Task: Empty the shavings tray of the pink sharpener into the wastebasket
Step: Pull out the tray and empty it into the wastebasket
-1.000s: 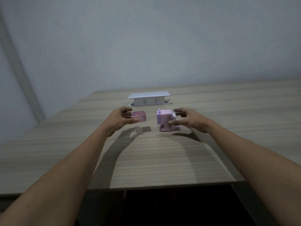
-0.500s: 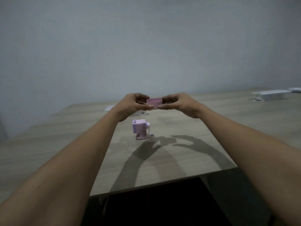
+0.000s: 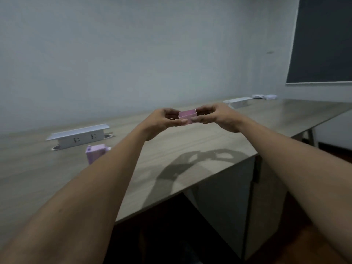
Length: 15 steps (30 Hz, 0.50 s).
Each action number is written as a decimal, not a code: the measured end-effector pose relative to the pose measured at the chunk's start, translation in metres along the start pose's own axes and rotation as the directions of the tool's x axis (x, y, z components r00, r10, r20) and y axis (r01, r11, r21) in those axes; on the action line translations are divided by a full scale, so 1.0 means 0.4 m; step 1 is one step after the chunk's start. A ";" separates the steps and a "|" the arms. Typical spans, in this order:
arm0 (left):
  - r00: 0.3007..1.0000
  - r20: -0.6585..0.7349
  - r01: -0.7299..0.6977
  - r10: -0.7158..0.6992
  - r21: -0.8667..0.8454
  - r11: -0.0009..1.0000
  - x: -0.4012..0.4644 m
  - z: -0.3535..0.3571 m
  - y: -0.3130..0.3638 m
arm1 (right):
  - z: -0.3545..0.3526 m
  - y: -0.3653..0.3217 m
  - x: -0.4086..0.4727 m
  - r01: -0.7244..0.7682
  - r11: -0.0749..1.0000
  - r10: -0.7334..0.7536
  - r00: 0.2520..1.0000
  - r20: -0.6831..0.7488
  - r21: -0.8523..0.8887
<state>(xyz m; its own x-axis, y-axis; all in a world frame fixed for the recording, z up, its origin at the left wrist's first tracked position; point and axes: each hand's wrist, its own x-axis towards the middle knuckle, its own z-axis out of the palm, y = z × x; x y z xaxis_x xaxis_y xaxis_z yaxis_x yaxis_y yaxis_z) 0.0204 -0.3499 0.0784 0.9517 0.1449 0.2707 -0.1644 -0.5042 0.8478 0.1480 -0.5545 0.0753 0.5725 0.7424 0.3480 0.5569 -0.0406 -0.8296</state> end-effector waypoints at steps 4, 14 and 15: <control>0.996 0.080 -0.042 0.046 -0.051 0.998 0.063 0.145 0.014 | -0.113 0.045 -0.101 -0.069 0.997 0.067 0.995 -0.078 -0.022; 0.981 0.171 -0.050 0.088 -0.215 0.975 0.083 0.475 0.001 | -0.271 0.156 -0.359 -0.210 0.976 0.198 0.963 -0.181 -0.053; 0.980 0.180 -0.046 0.089 -0.229 0.972 0.078 0.507 -0.008 | -0.276 0.168 -0.389 -0.234 0.971 0.221 0.956 -0.192 -0.048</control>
<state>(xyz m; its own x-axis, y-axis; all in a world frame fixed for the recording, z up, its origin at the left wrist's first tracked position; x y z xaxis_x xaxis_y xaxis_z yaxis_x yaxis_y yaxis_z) 0.1033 -0.5163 -0.0084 0.9643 -0.0564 0.2587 -0.2635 -0.3019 0.9162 0.1628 -0.7465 0.0137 0.7860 0.5723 0.2337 0.4358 -0.2449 -0.8661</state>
